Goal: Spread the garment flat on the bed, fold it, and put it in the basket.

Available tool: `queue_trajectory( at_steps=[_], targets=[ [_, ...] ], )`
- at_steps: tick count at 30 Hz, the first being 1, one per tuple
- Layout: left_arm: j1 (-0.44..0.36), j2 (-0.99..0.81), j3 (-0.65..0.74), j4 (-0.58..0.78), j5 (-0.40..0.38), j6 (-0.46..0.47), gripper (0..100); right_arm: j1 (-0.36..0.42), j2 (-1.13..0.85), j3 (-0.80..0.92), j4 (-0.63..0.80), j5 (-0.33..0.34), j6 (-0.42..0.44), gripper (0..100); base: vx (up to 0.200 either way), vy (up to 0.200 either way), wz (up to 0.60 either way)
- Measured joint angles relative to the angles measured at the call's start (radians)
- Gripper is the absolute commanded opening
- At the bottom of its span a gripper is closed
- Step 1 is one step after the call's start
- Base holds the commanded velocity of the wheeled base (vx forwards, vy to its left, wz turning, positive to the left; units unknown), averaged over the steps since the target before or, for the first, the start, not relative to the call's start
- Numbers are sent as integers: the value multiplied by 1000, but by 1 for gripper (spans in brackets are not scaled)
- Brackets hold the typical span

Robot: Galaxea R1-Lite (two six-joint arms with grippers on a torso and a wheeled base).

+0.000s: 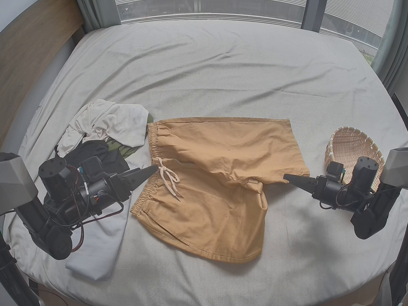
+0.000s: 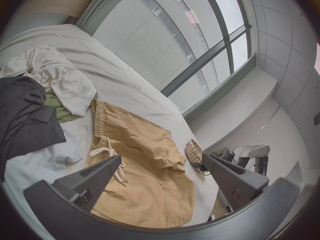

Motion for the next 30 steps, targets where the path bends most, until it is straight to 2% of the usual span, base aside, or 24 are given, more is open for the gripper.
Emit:
queue_trajectory(
  at_steps=[20, 30],
  targets=[
    [-2, 17, 4, 1, -2, 2, 100, 7, 79, -17, -1, -2, -1, 100, 0, 0, 0],
    [-2, 15, 5, 1, -1, 2, 100, 40, 135, -40, 0, -43, -3, 100, 0, 0, 0]
  ],
)
